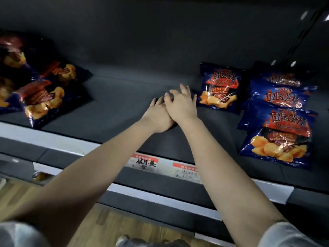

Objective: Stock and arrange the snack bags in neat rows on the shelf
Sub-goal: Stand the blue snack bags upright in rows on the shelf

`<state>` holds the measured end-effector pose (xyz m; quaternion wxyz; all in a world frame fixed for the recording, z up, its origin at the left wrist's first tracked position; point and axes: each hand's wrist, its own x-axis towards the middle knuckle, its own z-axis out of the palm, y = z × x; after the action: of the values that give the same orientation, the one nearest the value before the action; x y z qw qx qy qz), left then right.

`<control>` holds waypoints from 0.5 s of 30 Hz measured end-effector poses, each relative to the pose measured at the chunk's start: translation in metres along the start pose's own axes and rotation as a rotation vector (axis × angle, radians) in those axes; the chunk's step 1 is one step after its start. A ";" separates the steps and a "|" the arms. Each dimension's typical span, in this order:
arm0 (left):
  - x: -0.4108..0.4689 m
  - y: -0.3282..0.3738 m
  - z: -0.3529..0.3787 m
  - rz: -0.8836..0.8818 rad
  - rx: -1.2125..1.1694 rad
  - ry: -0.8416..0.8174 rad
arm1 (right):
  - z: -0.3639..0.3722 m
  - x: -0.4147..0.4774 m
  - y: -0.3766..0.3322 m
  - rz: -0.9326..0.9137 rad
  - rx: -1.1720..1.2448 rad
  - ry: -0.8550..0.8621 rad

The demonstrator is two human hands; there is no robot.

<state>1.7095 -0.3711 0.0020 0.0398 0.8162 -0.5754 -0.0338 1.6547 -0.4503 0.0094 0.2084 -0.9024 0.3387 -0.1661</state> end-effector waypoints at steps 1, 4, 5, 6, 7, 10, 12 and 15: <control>0.000 -0.001 0.001 -0.004 -0.008 0.001 | 0.000 -0.001 0.001 0.005 0.007 -0.005; 0.001 -0.003 0.002 -0.017 -0.050 0.003 | -0.003 -0.003 0.000 -0.019 0.004 0.012; 0.001 -0.003 0.001 -0.011 -0.046 -0.001 | -0.006 -0.002 -0.002 -0.023 0.000 -0.002; 0.000 -0.004 -0.001 -0.002 -0.041 -0.005 | -0.008 -0.001 -0.004 -0.028 -0.007 -0.022; -0.002 -0.006 -0.004 0.004 -0.057 -0.002 | -0.011 0.000 -0.007 -0.040 -0.016 -0.039; -0.012 -0.023 -0.011 -0.027 -0.158 0.083 | -0.017 0.009 -0.022 -0.083 -0.022 -0.062; -0.023 -0.046 -0.016 -0.048 -0.133 0.161 | -0.016 0.016 -0.040 -0.096 -0.009 -0.077; -0.052 -0.088 -0.026 -0.143 -0.093 0.223 | 0.000 0.020 -0.076 -0.156 0.023 -0.105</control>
<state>1.7773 -0.2924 0.0192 0.1389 0.8511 -0.5055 0.0275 1.7100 -0.4120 0.0499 0.2228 -0.9309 0.2543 -0.1383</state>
